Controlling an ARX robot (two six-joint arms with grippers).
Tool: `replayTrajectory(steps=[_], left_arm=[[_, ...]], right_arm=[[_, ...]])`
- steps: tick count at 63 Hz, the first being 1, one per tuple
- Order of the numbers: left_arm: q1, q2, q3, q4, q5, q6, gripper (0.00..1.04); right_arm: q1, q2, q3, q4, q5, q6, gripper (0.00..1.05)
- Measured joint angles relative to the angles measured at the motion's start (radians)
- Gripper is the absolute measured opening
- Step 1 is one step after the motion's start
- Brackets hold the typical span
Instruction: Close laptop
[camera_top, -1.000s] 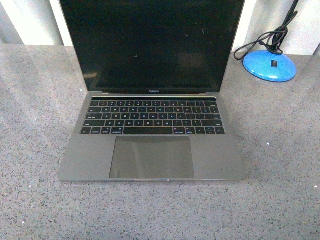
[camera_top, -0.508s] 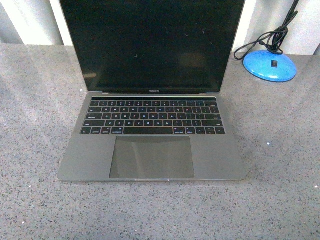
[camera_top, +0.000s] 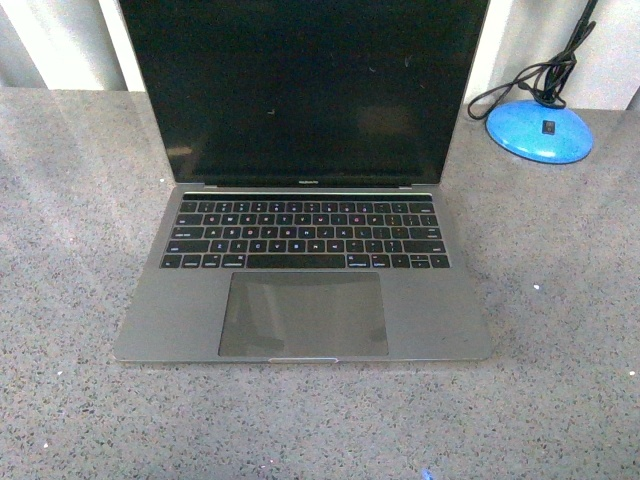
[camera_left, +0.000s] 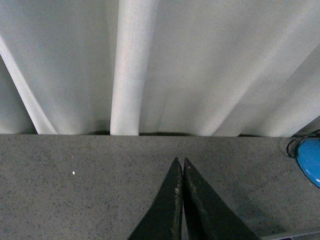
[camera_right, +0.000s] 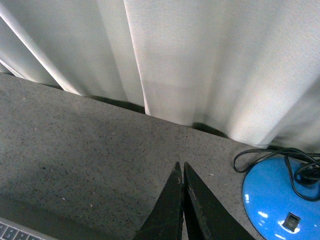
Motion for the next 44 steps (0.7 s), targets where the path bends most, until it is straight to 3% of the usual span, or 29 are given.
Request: replayTrajectory(steps=[12,44], left_arm=[[0.011,0.025,0.055,-0.100,-0.008,-0.023,0.04],[0.015,0.047,0.085,-0.192,-0.001,-0.028,0.04]], right_arm=[[0.014,0.038,0.050,-0.034,-0.014,0.033,0.01],[0.066,0.052,0.038,-0.036,-0.014,0.074,0.01]])
